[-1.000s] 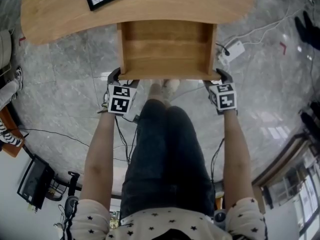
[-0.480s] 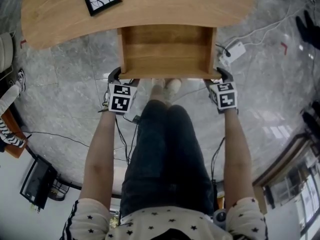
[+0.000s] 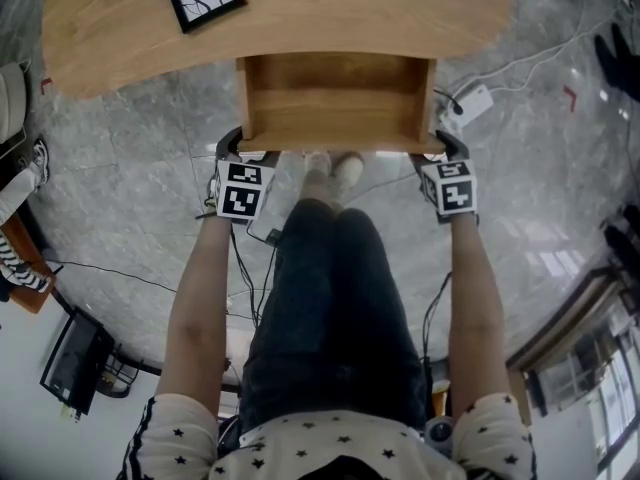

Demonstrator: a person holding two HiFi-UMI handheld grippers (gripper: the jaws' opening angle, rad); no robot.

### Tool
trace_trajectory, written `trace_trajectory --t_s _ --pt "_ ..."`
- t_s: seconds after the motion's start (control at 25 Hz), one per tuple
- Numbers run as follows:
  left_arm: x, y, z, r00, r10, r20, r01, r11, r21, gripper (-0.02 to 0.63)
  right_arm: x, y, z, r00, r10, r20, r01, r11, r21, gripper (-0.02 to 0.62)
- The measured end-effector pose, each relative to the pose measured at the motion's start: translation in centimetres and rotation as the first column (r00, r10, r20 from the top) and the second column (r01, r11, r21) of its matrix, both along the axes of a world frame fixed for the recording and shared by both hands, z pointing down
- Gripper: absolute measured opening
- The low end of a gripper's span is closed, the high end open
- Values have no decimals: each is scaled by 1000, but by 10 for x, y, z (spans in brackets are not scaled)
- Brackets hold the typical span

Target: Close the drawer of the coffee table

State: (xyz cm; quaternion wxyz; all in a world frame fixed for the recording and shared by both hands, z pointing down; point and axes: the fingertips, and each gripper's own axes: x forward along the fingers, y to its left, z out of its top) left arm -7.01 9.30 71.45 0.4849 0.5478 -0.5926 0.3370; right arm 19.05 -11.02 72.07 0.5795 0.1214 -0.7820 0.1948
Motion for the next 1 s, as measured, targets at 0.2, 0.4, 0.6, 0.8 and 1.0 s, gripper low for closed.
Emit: trace_trajectory --t_s 0.2,0.4,0.6,0.8,1.0 --pt "-5 -5 1 1000 1 4 -1 1000 5 319 -4 -4 2 1000 1 3 -1 1000 2 282" --pt "-9 -9 1 1000 5 5 -5 1000 7 319 -9 -10 1 1000 3 2 -3 1000 6 282" --pt "-12 -14 1 1000 5 4 -5 1000 10 319 -12 -15 1 1000 3 3 -3 1000 13 282" --pt "-14 -17 1 1000 1 5 -1 1000 13 319 -14 -17 2 1000 3 1 -3 1000 11 282" --pt "-17 -22 1 1000 0 6 0 1000 16 319 -17 -22 1 1000 3 7 -3 1000 16 282"
